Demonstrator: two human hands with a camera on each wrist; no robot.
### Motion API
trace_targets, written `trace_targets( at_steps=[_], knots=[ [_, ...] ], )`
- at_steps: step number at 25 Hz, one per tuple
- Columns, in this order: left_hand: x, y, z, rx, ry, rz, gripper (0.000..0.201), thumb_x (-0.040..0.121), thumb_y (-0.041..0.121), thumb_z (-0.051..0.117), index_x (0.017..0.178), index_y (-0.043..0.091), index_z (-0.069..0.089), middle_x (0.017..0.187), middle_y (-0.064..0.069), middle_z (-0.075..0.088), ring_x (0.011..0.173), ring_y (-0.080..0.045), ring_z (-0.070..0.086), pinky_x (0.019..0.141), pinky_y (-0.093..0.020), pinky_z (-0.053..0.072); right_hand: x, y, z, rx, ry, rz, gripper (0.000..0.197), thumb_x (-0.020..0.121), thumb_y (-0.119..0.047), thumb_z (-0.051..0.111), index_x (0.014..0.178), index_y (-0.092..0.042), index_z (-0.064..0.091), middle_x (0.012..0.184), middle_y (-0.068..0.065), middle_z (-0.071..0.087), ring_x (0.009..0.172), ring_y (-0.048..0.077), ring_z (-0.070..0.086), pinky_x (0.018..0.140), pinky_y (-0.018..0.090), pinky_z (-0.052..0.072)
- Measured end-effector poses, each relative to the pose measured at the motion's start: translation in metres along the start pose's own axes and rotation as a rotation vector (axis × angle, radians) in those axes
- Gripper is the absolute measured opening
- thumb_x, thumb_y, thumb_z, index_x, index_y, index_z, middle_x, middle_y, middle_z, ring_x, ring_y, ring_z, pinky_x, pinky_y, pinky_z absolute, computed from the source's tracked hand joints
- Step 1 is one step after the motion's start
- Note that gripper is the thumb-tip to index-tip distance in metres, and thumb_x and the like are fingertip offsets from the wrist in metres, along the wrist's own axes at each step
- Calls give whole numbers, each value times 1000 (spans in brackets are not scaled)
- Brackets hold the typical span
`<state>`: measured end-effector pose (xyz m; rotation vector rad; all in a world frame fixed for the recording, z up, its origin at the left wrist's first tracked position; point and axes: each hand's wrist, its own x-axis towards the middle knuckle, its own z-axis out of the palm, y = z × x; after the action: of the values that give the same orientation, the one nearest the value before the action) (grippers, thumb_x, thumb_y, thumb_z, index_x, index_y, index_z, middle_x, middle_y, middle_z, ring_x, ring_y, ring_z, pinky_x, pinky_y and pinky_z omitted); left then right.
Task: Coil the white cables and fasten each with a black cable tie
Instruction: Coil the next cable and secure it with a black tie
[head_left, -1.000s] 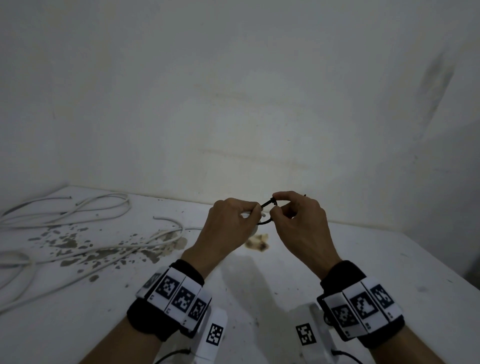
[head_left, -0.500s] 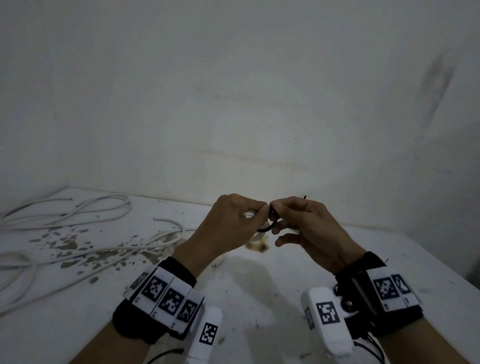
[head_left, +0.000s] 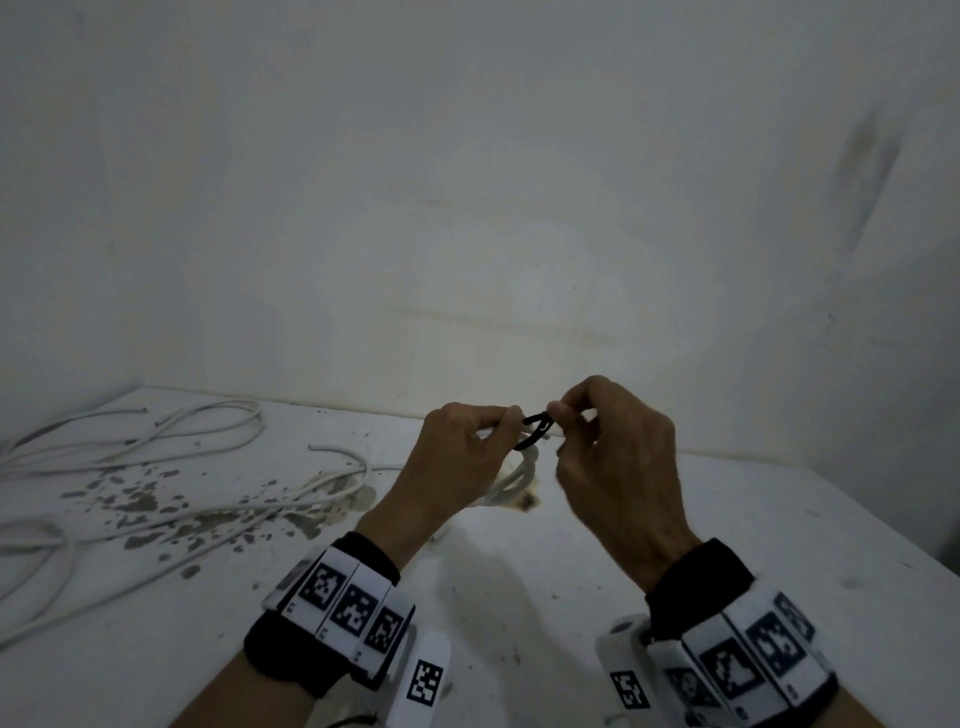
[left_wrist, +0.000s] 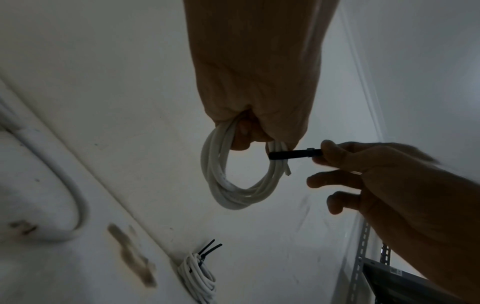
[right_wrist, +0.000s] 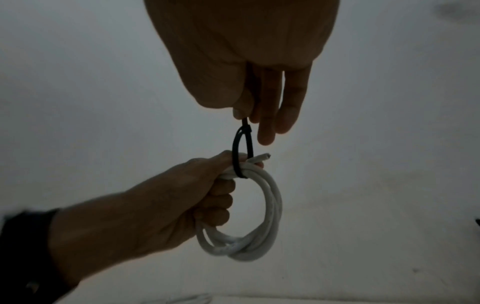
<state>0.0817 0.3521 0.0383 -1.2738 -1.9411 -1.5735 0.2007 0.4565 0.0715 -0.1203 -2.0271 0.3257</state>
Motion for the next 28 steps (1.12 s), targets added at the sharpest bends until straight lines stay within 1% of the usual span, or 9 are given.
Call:
trace_targets(
  at_steps=[2, 5, 7, 12, 16, 19, 21, 25, 28],
  knots=[
    [1, -3, 1, 34, 61, 24, 25, 97, 21, 58, 88, 13, 79, 77, 7, 75, 66, 13, 61, 64, -8, 46, -9, -7, 1, -10, -35, -91, 23, 82, 4, 71, 78, -11, 55, 69, 1, 61, 54, 15, 56, 46, 25, 46],
    [1, -8, 1, 60, 126, 19, 38, 94, 32, 54, 76, 8, 77, 66, 3, 72, 61, -9, 65, 60, -25, 51, -37, -23, 12, -71, -174, -197, 32, 74, 9, 76, 80, -13, 54, 69, 0, 56, 50, 9, 42, 48, 8, 27],
    [-3, -13, 2, 57, 109, 29, 43, 91, 38, 50, 75, 7, 77, 65, 2, 72, 58, -13, 66, 60, -31, 53, -44, -23, 11, -105, -205, -231, 38, 66, 12, 79, 80, -13, 54, 66, -1, 55, 51, 6, 35, 50, 4, 19],
    [-6, 3, 11, -109, 11, -10, 34, 96, 32, 54, 81, 16, 80, 73, 8, 75, 69, -10, 70, 65, -31, 55, 23, -7, -34, 170, 93, 169, 16, 86, -4, 70, 74, -10, 62, 69, -4, 66, 60, 10, 54, 52, 16, 38],
    [-2, 6, 20, -58, 29, -49, 35, 96, 31, 55, 75, 16, 78, 65, 3, 72, 59, -15, 66, 57, -32, 51, 21, -15, -35, 87, -77, 133, 16, 91, -5, 60, 79, -12, 52, 72, -8, 66, 60, 10, 59, 52, 26, 42],
    [-3, -1, 20, -31, 75, -104, 42, 95, 26, 57, 58, 9, 67, 50, 0, 61, 46, -12, 55, 53, -30, 47, -31, -37, -22, 62, -268, -66, 24, 76, 3, 49, 83, -19, 43, 62, -18, 47, 51, 0, 48, 46, 12, 32],
    [-5, -5, 19, -50, 22, -130, 42, 95, 25, 57, 55, 15, 67, 48, 6, 61, 45, -7, 55, 53, -26, 48, -34, -35, -23, 147, -258, -54, 19, 75, 1, 47, 80, -17, 45, 59, -20, 45, 53, -1, 52, 47, 9, 36],
    [-5, 0, 23, -61, 4, -170, 46, 86, 42, 48, 65, 8, 71, 60, -15, 65, 53, -28, 58, 55, -35, 50, 16, -15, -35, 223, -96, 196, 17, 94, -4, 60, 78, -8, 56, 64, -4, 66, 59, 11, 66, 57, 37, 55],
    [-8, 0, 21, -12, -54, -182, 49, 88, 44, 45, 68, 9, 72, 61, -16, 63, 49, -21, 52, 54, -34, 45, 21, -18, -34, 269, -150, 250, 17, 94, -13, 63, 78, -11, 59, 67, 1, 69, 63, 19, 69, 61, 44, 58]
  ],
)
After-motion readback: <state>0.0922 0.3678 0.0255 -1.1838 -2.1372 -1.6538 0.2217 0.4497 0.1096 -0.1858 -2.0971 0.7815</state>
